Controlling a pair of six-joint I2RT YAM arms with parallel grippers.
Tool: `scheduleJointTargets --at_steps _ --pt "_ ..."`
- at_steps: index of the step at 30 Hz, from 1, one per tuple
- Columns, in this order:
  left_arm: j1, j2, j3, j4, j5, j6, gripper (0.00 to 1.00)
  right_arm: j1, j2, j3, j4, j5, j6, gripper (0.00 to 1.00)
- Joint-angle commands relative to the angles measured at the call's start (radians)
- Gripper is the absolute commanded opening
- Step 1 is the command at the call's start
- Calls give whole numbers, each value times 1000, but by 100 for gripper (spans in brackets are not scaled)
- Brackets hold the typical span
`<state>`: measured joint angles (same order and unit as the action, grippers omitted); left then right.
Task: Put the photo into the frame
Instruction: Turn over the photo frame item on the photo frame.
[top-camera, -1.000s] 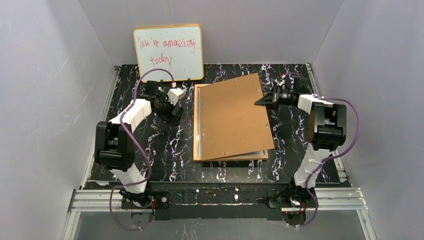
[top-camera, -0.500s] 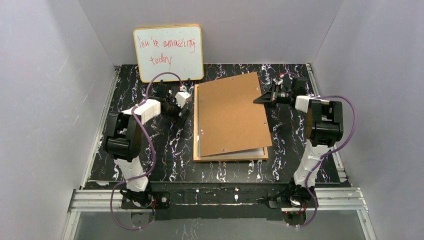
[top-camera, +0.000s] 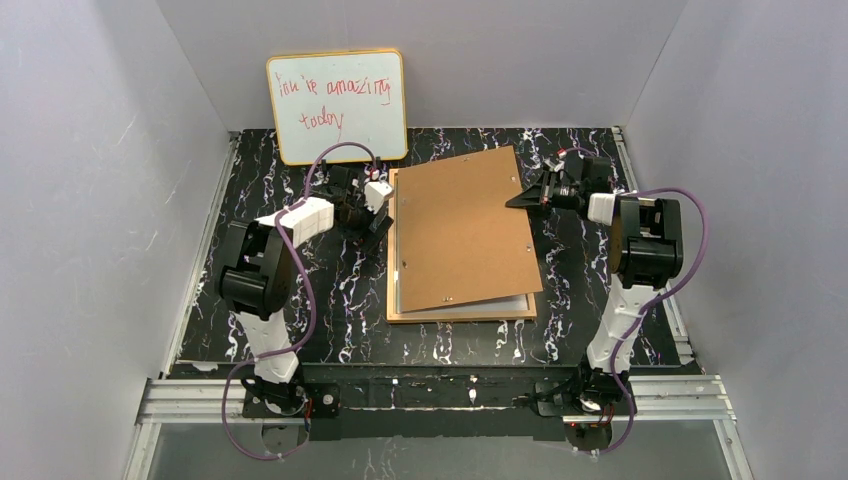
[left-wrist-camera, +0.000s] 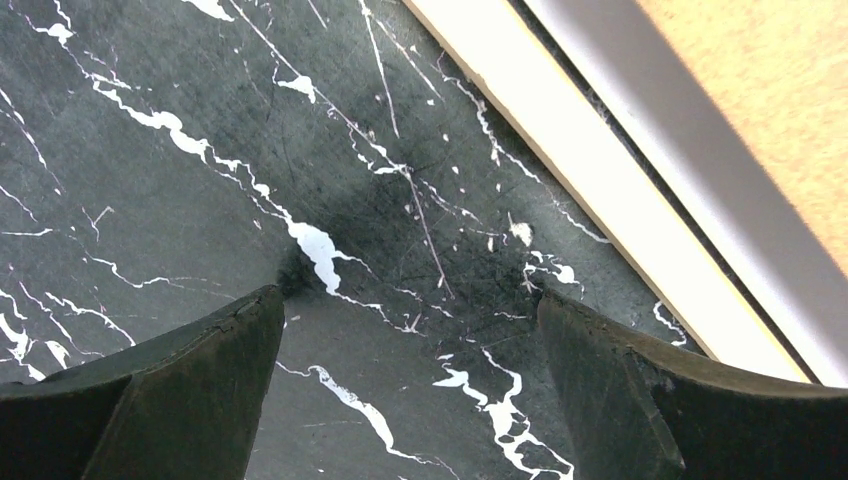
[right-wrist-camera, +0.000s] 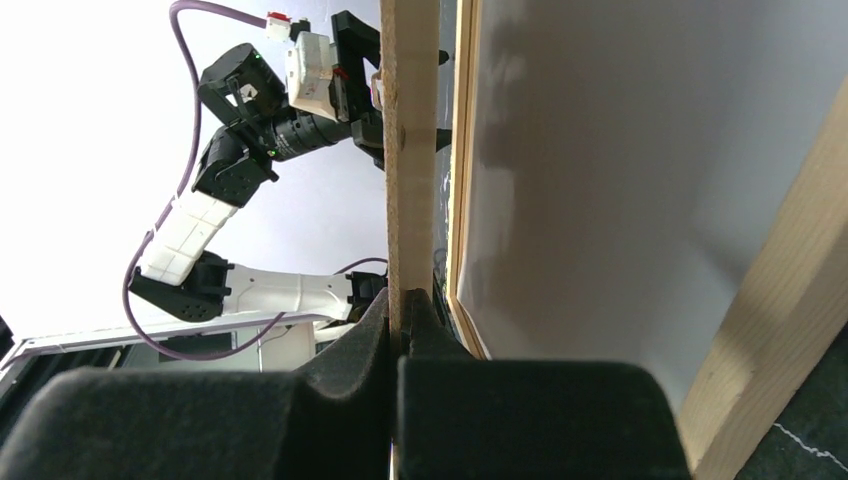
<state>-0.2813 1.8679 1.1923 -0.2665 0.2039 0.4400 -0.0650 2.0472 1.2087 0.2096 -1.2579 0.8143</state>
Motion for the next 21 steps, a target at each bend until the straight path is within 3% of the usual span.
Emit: scheduleJointTargets --at_steps 1,21 --pt "-14 24 24 -10 -32 -20 96 2 10 38 35 -73 35 1" --pt "-27 43 22 -22 -16 -19 96 18 47 26 66 -45 27 1"
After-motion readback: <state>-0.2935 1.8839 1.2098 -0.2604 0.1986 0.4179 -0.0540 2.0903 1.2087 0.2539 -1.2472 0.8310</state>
